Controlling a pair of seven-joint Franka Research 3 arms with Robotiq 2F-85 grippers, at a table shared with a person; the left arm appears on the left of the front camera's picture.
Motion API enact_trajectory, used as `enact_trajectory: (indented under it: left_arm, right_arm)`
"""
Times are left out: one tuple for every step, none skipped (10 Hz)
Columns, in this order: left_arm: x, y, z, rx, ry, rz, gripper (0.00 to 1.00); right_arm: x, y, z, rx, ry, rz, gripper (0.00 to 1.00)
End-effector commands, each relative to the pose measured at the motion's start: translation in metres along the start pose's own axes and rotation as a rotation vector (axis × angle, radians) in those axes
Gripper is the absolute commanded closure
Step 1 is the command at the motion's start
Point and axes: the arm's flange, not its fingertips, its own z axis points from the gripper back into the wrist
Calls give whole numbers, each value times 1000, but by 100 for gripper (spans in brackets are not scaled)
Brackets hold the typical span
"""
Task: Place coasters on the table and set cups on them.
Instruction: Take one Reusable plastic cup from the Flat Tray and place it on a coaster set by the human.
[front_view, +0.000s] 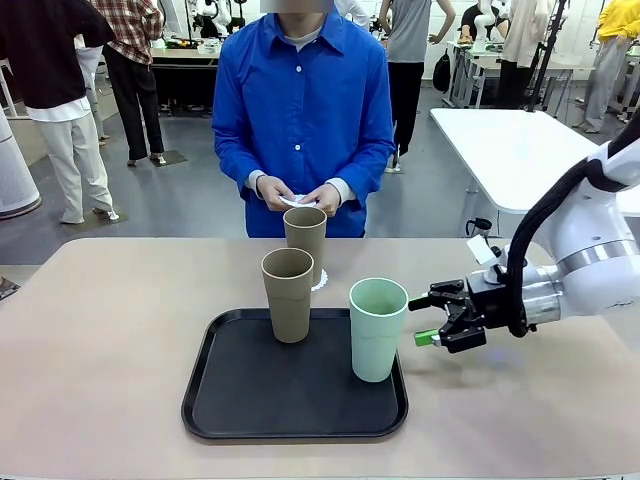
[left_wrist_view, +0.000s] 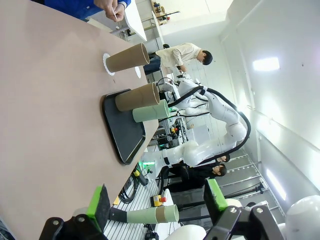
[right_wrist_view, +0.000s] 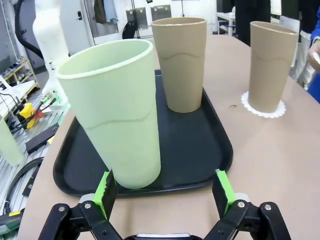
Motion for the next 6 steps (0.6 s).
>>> enact_trajectory:
  left_arm:
    - [-1, -2, 2, -4, 0, -1, 0]
    - [-1, -2, 2, -4, 0, -1, 0]
    - [-1, -2, 2, -4, 0, -1, 0]
    - [-1, -2, 2, -4, 0, -1, 0]
    - [-1, -2, 2, -4, 0, -1, 0]
    - [-1, -2, 2, -4, 0, -1, 0]
  right_arm:
    - [-4, -5, -19, 15, -11, 4, 0]
    - [-3, -4, -23, 42, -12, 9, 0]
    - [1, 1, -21, 70, -11, 33, 0]
    - [5, 5, -16, 87, -24, 55, 0]
    - [8, 8, -12, 103, -34, 70, 0]
    - [8, 10, -9, 120, -52, 81, 0]
